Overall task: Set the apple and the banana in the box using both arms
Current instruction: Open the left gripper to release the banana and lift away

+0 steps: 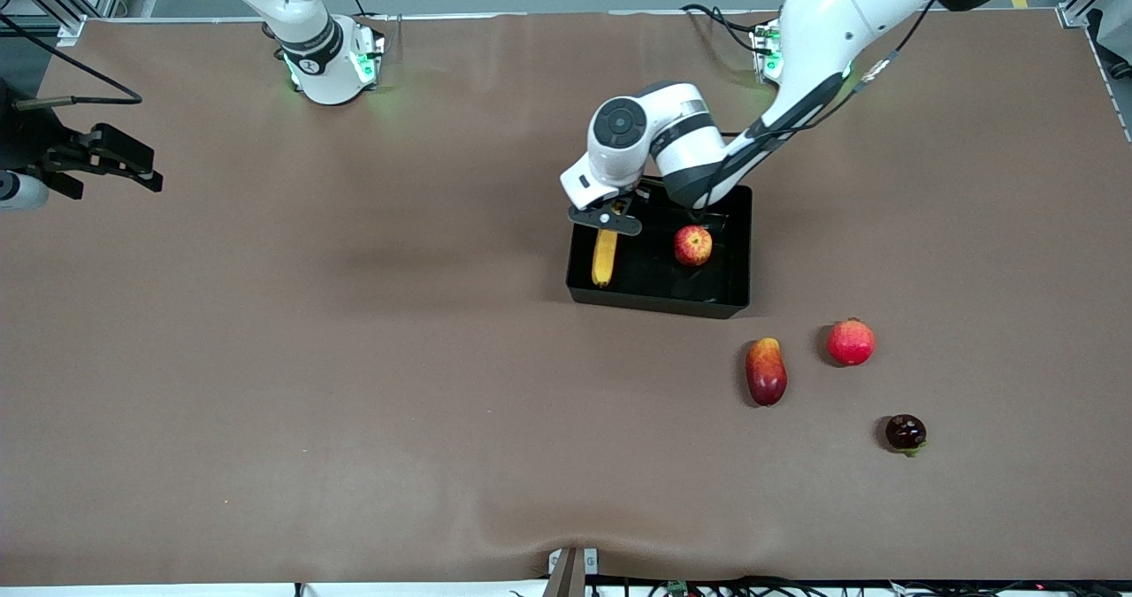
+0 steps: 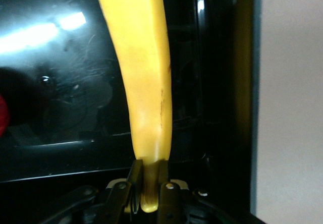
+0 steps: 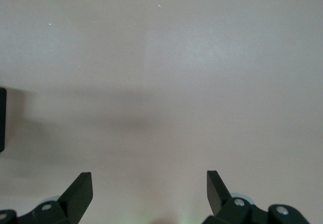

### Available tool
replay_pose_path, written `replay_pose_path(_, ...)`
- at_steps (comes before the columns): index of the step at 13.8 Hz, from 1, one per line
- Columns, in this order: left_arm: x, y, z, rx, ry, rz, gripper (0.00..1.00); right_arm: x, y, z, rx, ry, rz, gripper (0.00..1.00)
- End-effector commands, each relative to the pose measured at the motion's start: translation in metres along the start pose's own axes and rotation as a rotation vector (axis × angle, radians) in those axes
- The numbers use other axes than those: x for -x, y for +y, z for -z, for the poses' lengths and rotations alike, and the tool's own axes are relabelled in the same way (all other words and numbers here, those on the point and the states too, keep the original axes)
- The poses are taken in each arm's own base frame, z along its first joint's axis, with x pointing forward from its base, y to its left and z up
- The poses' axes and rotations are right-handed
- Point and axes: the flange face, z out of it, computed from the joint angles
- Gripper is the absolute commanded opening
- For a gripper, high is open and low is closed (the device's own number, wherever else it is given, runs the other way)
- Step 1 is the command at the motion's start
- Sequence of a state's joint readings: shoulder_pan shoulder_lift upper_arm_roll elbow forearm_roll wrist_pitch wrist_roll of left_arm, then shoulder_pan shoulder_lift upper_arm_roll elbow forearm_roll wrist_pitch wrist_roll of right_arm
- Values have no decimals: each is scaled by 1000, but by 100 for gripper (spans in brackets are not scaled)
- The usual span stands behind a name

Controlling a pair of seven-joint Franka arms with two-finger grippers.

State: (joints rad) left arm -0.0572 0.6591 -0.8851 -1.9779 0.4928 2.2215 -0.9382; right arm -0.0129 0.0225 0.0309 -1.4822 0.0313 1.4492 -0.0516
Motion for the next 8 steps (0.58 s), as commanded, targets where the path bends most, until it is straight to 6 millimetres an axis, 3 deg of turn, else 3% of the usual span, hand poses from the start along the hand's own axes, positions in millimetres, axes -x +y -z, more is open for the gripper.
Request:
replay_pose_path(1, -7, 4, -9, -3, 0, 8, 0, 1, 0, 6, -13, 12, 0, 100)
replay_pose_path(2, -7, 3, -7, -6, 8, 6, 30, 1, 2, 6, -11, 12, -3, 100)
replay_pose_path(3, -10, 1, -4, -8, 14, 8, 99, 1, 4, 6, -13, 12, -8, 100)
replay_pose_path(6, -23, -2, 25, -8, 59, 39, 100, 1, 5, 6, -15, 12, -9, 100)
replay_pose_path(8, -28, -7, 65, -56, 89, 56, 100, -1, 5, 6, -14, 21, -9, 100)
